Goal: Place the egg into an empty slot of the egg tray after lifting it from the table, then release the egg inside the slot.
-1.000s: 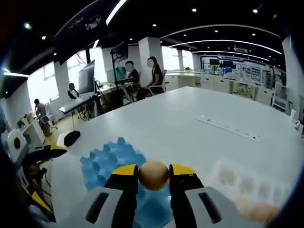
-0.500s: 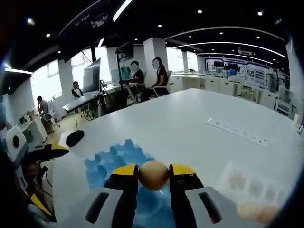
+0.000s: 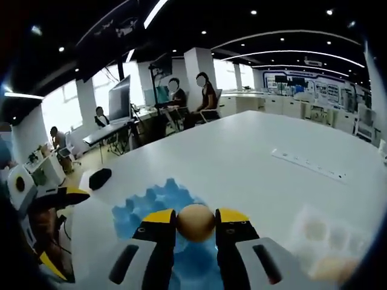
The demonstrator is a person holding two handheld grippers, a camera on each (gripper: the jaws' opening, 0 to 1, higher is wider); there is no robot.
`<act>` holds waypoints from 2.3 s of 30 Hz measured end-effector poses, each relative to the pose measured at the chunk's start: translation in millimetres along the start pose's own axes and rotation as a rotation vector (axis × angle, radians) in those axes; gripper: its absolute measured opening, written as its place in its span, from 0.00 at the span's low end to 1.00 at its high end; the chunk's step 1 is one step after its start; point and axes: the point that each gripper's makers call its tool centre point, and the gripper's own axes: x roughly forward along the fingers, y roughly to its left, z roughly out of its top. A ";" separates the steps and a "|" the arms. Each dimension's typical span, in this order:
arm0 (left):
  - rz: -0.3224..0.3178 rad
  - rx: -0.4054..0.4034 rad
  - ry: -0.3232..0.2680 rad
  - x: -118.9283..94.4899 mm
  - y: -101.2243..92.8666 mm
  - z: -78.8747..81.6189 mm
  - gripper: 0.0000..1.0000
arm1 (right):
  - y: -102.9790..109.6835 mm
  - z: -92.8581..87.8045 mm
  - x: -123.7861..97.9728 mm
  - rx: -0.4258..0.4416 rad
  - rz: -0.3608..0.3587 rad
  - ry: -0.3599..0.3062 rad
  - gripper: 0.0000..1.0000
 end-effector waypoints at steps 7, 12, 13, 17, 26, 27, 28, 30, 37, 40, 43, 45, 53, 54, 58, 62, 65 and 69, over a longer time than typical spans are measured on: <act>0.001 -0.002 0.007 1.4 0.0 -1.9 1.00 | 8.5 5.7 8.4 -0.039 0.005 -0.014 0.27; 0.001 0.000 0.007 3.2 -0.4 -1.3 0.99 | 15.9 11.7 14.9 -0.044 0.025 -0.030 0.27; 0.002 0.000 0.007 3.3 -0.4 -1.3 0.99 | 16.8 12.4 16.3 -0.046 0.025 -0.029 0.27; -0.001 0.002 0.011 3.6 -2.1 -2.0 0.99 | 23.2 12.0 20.1 -0.037 0.033 -0.027 0.27; -0.003 0.008 0.015 3.3 -3.6 -1.8 0.99 | 43.5 12.0 31.0 -0.077 0.070 -0.025 0.27; -0.003 0.009 0.016 3.1 -3.3 -2.0 0.99 | 45.1 11.9 32.3 -0.076 0.075 -0.024 0.27; -0.002 0.007 0.017 3.2 -2.5 -2.3 0.99 | 46.5 12.1 33.2 -0.072 0.080 -0.025 0.27; -0.001 0.006 0.018 3.3 -1.7 -2.5 0.99 | 51.7 13.9 35.9 -0.072 0.095 -0.029 0.26; 0.004 0.005 0.018 2.1 0.0 -2.6 0.99 | 62.0 21.4 43.5 -0.101 0.121 -0.053 0.27; 0.007 0.004 0.020 1.0 0.8 -3.4 0.99 | 63.6 23.0 45.5 -0.105 0.122 -0.055 0.27; 0.009 0.004 0.023 0.0 2.1 -4.1 0.99 | 64.9 22.3 47.4 -0.104 0.124 -0.050 0.27; 0.012 0.005 0.025 -0.9 3.1 -4.6 0.99 | 66.0 21.6 50.5 -0.097 0.135 -0.042 0.27; 0.020 0.003 0.017 -4.5 7.1 -2.5 0.99 | 69.7 22.5 58.0 -0.082 0.141 -0.037 0.27; 0.021 0.001 0.015 -5.3 8.0 -3.2 0.99 | 69.8 22.7 58.8 -0.081 0.139 -0.039 0.27; 0.026 -0.004 0.022 -5.8 10.4 -5.6 0.99 | 71.4 22.6 62.4 -0.090 0.139 -0.036 0.27; 0.028 -0.009 0.020 -7.2 12.2 -5.6 0.98 | 68.0 21.6 66.5 -0.051 0.124 -0.037 0.27; 0.026 -0.018 0.008 -8.5 13.1 -4.3 0.99 | 66.8 22.9 69.6 -0.050 0.122 -0.039 0.27; 0.038 -0.012 0.029 -9.1 17.7 -9.5 0.98 | 67.7 19.0 73.9 -0.092 0.119 -0.027 0.27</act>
